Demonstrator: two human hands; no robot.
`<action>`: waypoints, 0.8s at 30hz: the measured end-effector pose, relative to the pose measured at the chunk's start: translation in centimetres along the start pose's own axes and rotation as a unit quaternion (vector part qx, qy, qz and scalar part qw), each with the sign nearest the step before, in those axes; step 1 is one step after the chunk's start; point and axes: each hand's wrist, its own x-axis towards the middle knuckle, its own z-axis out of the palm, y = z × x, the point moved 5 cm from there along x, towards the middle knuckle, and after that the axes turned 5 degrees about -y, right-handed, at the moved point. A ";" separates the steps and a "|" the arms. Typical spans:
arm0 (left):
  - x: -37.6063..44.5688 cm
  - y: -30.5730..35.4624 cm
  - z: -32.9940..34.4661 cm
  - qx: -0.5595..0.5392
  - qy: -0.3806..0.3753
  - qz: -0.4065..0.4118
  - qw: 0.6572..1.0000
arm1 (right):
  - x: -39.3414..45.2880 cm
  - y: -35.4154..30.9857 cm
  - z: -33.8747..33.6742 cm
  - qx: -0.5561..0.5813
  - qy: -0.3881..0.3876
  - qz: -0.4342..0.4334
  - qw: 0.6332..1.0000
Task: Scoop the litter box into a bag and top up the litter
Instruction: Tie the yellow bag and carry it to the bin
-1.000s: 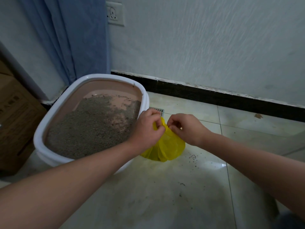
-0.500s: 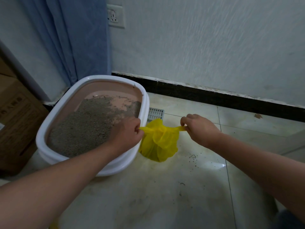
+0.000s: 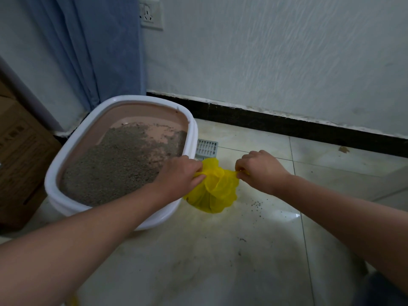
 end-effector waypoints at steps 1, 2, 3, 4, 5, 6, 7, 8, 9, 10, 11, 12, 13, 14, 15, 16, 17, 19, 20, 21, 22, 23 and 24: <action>0.0 0.0 0.0 -0.004 -0.009 -0.012 1.000 | 0.1 -0.1 0.1 -0.002 -0.002 -0.003 1.000; 0.0 0.0 0.2 -0.001 -0.021 -0.021 1.000 | 0.1 -0.3 0.1 -0.006 -0.004 -0.007 1.000; 0.0 0.0 0.4 0.002 -0.036 -0.025 0.999 | 0.1 -0.4 0.2 -0.012 -0.006 -0.010 1.000; 0.0 -0.1 0.6 0.003 -0.050 -0.028 0.998 | 0.2 -0.5 0.2 -0.016 -0.009 -0.011 1.000; -0.1 -0.2 0.8 0.000 -0.061 -0.031 0.998 | 0.3 -0.5 0.2 -0.020 -0.011 -0.009 1.000; -0.2 -0.2 0.9 -0.003 -0.070 -0.033 0.997 | 0.4 -0.5 0.2 -0.023 -0.012 -0.004 1.000; -0.2 -0.3 1.0 -0.005 -0.075 -0.032 0.997 | 0.4 -0.5 0.0 -0.027 -0.013 0.002 1.000; -0.3 -0.4 1.0 -0.005 -0.080 -0.029 0.996 | 0.5 -0.5 0.0 -0.030 -0.013 0.007 0.999; -0.4 -0.5 1.0 -0.004 -0.080 -0.023 0.997 | 0.4 -0.5 -0.1 -0.035 -0.014 0.010 0.999; -0.4 -0.5 0.9 0.003 -0.080 -0.015 0.997 | 0.4 -0.6 -0.1 -0.041 -0.016 0.012 0.999; -0.5 -0.5 0.9 0.010 -0.082 -0.007 0.997 | 0.4 -0.6 0.0 -0.044 -0.020 0.014 0.999; -0.5 -0.5 0.9 0.015 -0.084 0.000 0.996 | 0.4 -0.5 0.0 -0.046 -0.026 0.019 0.998; -0.6 -0.5 0.9 0.017 -0.085 0.006 0.996 | 0.4 -0.4 0.0 -0.048 -0.031 0.025 0.998; -0.6 -0.6 1.0 0.018 -0.087 0.012 0.996 | 0.3 -0.1 0.0 -0.050 -0.036 0.033 0.998; -0.7 -0.7 1.0 0.021 -0.086 0.018 0.996 | 0.2 0.2 0.1 -0.052 -0.039 0.043 0.997; -0.9 -1.0 1.1 0.024 -0.083 0.021 0.996 | 0.0 0.7 0.1 -0.055 -0.043 0.054 0.996; -1.1 -1.3 1.0 0.028 -0.077 0.023 0.996 | -0.3 1.2 0.2 -0.058 -0.048 0.067 0.995; -1.5 -2.0 0.7 0.031 -0.069 0.029 0.997 | -0.8 2.4 0.2 -0.059 -0.056 0.095 0.992; -1.7 -2.3 0.4 0.030 -0.063 0.035 0.997 | -1.0 2.9 0.2 -0.058 -0.059 0.106 0.991; -1.7 -2.5 0.1 0.028 -0.056 0.039 0.997 | -1.2 3.3 0.2 -0.055 -0.062 0.114 0.990; -1.8 -2.6 0.0 0.026 -0.052 0.039 0.998 | -1.2 3.4 0.3 -0.048 -0.066 0.119 0.990; -1.8 -2.6 0.0 0.026 -0.049 0.036 0.998 | -1.2 3.4 0.5 -0.037 -0.071 0.118 0.990; -1.9 -2.5 0.2 0.028 -0.050 0.029 0.998 | -1.2 3.3 0.7 -0.024 -0.074 0.112 0.991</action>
